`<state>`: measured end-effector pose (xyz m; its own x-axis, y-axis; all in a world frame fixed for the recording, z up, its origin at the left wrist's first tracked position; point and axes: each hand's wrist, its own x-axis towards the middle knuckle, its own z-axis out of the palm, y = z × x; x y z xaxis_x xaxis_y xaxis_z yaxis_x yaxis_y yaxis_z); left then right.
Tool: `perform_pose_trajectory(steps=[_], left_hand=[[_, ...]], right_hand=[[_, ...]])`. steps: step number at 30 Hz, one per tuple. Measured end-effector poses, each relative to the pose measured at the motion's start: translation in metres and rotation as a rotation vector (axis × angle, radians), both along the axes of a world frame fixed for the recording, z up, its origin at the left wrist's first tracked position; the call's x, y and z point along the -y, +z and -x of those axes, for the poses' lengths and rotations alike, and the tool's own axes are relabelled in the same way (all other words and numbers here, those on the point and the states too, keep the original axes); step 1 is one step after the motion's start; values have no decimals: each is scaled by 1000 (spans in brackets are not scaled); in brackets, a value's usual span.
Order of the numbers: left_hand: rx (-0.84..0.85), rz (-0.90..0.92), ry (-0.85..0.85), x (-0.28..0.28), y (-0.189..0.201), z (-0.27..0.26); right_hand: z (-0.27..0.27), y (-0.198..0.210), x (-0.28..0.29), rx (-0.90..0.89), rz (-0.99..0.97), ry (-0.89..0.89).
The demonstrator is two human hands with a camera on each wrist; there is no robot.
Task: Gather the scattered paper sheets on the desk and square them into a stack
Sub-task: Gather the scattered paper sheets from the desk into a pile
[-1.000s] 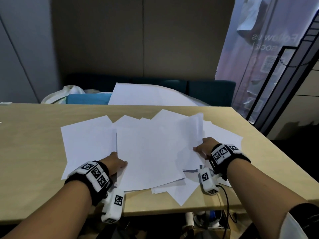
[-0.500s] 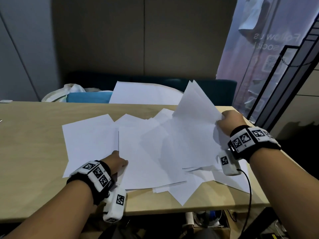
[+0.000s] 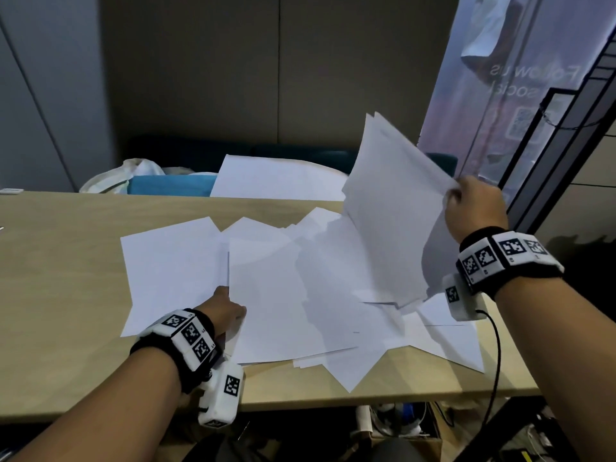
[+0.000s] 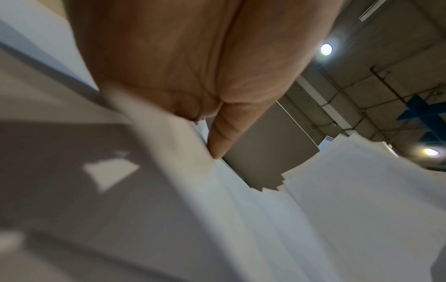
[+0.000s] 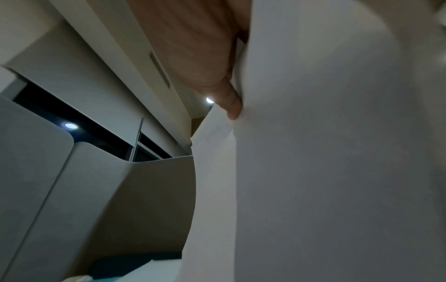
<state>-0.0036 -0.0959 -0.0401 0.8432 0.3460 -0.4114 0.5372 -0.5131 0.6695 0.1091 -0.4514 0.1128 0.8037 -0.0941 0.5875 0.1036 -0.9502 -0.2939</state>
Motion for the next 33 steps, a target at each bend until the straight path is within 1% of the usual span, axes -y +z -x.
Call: perform_pose_trajectory(steps=[5, 7, 9, 13, 14, 16, 19, 22, 25, 27, 29, 31, 33], left_hand=[[118, 163, 81, 3, -3, 2], [171, 200, 90, 3, -2, 5], [199, 197, 45, -2, -3, 7], [194, 190, -123, -4, 2, 14], [190, 187, -142, -3, 3, 15], [159, 197, -88, 1, 7, 20], [144, 173, -58, -1, 6, 21], [115, 172, -53, 0, 8, 22], [148, 191, -26, 3, 12, 22], [185, 218, 1, 2, 12, 22], [240, 255, 58, 0, 11, 24], [307, 363, 134, 2, 9, 26], [349, 428, 152, 11, 9, 29]], right_hand=[[2, 25, 1, 105, -60, 24], [4, 33, 2, 150, -109, 18], [7, 42, 3, 179, -154, 14], [12, 56, 4, 197, -225, -3], [12, 59, 6, 198, -249, -13], [14, 63, 10, 173, -277, -36], [13, 55, 17, 62, -276, -53], [8, 30, 21, -31, -250, -26], [8, 2, 25, -124, -187, 13], [9, -10, 30, -118, -182, 8], [11, -13, 35, -73, -199, -4], [15, -9, 39, -12, -201, -3], [18, -1, 39, 67, -188, 3]])
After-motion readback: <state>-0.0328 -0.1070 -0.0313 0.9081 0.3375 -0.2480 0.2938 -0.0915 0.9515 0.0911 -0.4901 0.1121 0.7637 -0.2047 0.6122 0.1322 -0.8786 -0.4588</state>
